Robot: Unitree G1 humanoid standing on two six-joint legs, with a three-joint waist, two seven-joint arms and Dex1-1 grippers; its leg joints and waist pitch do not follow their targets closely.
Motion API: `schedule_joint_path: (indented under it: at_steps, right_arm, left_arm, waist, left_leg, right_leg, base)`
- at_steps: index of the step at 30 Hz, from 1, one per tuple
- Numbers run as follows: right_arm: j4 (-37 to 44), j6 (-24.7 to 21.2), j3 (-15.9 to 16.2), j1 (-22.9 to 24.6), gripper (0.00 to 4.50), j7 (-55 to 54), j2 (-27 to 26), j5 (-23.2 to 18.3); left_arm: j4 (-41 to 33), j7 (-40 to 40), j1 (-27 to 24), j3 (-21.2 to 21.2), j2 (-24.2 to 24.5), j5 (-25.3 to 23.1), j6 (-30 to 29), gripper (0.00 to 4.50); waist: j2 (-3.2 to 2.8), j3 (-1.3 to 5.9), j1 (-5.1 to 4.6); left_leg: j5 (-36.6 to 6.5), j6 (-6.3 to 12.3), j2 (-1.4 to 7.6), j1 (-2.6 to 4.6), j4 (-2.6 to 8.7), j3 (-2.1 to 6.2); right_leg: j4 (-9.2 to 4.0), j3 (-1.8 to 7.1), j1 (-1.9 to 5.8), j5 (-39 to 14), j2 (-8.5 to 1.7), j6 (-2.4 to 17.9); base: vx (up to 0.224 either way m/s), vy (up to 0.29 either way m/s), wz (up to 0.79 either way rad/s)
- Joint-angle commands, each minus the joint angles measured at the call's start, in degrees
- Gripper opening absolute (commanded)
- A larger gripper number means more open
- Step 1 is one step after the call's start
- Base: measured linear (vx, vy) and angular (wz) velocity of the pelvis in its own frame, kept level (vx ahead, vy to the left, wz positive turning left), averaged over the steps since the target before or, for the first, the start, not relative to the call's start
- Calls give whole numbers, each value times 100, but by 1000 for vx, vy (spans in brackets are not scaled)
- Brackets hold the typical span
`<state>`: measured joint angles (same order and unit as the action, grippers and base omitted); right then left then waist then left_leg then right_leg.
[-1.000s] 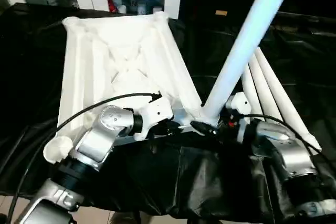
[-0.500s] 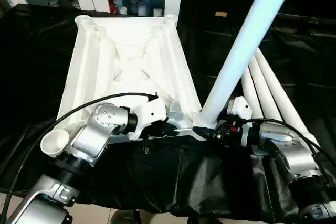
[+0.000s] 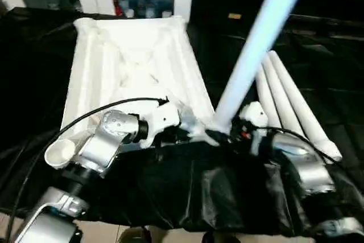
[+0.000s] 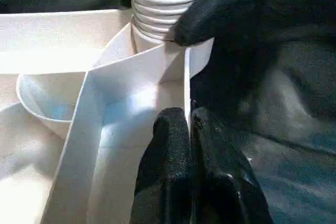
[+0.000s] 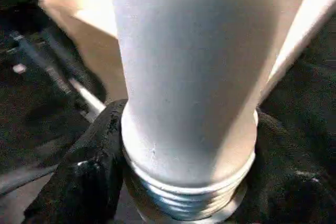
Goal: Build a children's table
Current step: Rotate leg to tighten
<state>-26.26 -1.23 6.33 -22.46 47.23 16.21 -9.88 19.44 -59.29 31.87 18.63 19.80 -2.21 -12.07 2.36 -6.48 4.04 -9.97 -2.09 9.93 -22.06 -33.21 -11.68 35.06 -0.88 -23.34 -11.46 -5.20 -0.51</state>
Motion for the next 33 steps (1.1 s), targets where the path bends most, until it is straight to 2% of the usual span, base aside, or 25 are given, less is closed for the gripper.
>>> schedule_joint_path:
  at_steps: [1,3,6,7,9,10,12,15,16,17,20,22,26,29,33]
  right_arm:
    - [-456,-183,128,-46,274,-635,-275,336]
    - [-762,-292,24,-230,274,-1309,-650,375]
    - [-1096,-350,-134,-450,274,-1979,-1006,418]
    - [-1370,-400,-243,-622,274,-2433,-1174,431]
    - [-1677,-381,-340,-813,274,-2829,-1343,432]
    - [-1763,-341,-350,-861,274,-2885,-1388,438]
    - [-1837,-255,-330,-898,274,-2888,-1431,471]
    - [-1909,-152,-331,-941,274,-2802,-1507,475]
    - [-1918,-139,-343,-950,330,-2769,-1526,466]
    - [-1932,-138,-370,-964,344,-2733,-1546,442]
    - [-1986,-100,-408,-1009,364,-2706,-1568,429]
    - [-2041,-38,-427,-1059,387,-2665,-1579,411]
    - [-2030,49,-420,-1073,422,-2641,-1570,422]
    - [-1968,162,-421,-1058,445,-2640,-1542,440]
    - [-1560,403,-443,-890,445,-2392,-1328,423]
  left_arm:
    - [-151,225,128,57,-423,182,26,0]
    - [-54,646,221,45,-741,100,-118,0]
    - [16,1101,298,-13,-1039,10,-326,0]
    - [37,1426,330,-78,-1220,-34,-489,0]
    - [7,1731,329,-117,-1394,-93,-639,0]
    - [-5,1837,317,-110,-1446,-139,-664,0]
    - [-23,1892,282,-71,-1482,-198,-666,0]
    - [-44,1819,201,18,-1502,-258,-595,0]
    - [-42,1789,186,46,-1494,-280,-568,0]
    - [-44,1791,179,60,-1487,-297,-563,0]
    - [-77,1800,161,51,-1475,-304,-581,0]
    - [-126,1799,133,50,-1450,-296,-596,0]
    - [-172,1725,94,67,-1394,-281,-566,0]
    - [-214,1654,50,68,-1339,-267,-538,0]
    - [-396,1278,-118,55,-1069,-179,-390,0]
  waist:
    - [6,345,-15]
    - [12,346,-82]
    - [5,358,-103]
    - [-26,364,-94]
    - [-24,387,-132]
    - [-16,394,-127]
    - [-9,406,-117]
    - [22,401,-119]
    - [5,384,-122]
    - [2,377,-124]
    - [-3,375,-132]
    - [-13,391,-137]
    - [-14,405,-123]
    - [-18,405,-117]
    - [-13,426,-83]
  left_leg:
    - [-1323,144,319,133,445,140]
    - [-1318,81,310,110,459,153]
    - [-1312,72,303,112,454,157]
    - [-1271,78,302,118,446,153]
    - [-1093,90,292,104,431,143]
    - [-951,195,281,99,408,136]
    - [-789,345,272,80,386,127]
    - [-750,463,279,83,382,118]
    - [-902,454,286,93,397,120]
    - [-996,418,289,96,408,125]
    - [-1119,347,301,102,426,135]
    - [-1068,327,304,104,422,135]
    - [-868,423,297,95,402,121]
    - [-867,436,300,98,404,121]
    - [-813,475,308,105,395,117]
  right_leg:
    - [-442,178,177,-1299,-299,1390]
    - [-447,180,175,-1373,-304,1336]
    - [-458,180,178,-1355,-302,1303]
    - [-449,182,176,-1253,-300,1309]
    - [-408,173,194,-855,-281,1430]
    - [-395,167,208,-588,-278,1455]
    - [-367,166,232,-274,-267,1463]
    - [-365,159,230,-202,-269,1501]
    - [-396,161,215,-447,-271,1483]
    - [-412,162,211,-609,-271,1453]
    - [-428,165,200,-819,-276,1400]
    - [-411,165,202,-686,-273,1424]
    - [-381,164,219,-340,-274,1487]
    - [-385,163,218,-359,-273,1507]
    - [-373,162,227,-311,-275,1520]
  base:
    - [0,0,0]
    - [0,0,0]
    - [0,0,0]
    - [0,0,0]
    - [0,0,0]
    - [0,0,0]
    - [0,0,0]
    - [0,0,0]
    - [0,0,0]
    - [0,0,0]
    - [0,0,0]
    - [0,0,0]
    - [0,0,0]
    - [0,0,0]
    - [0,0,0]
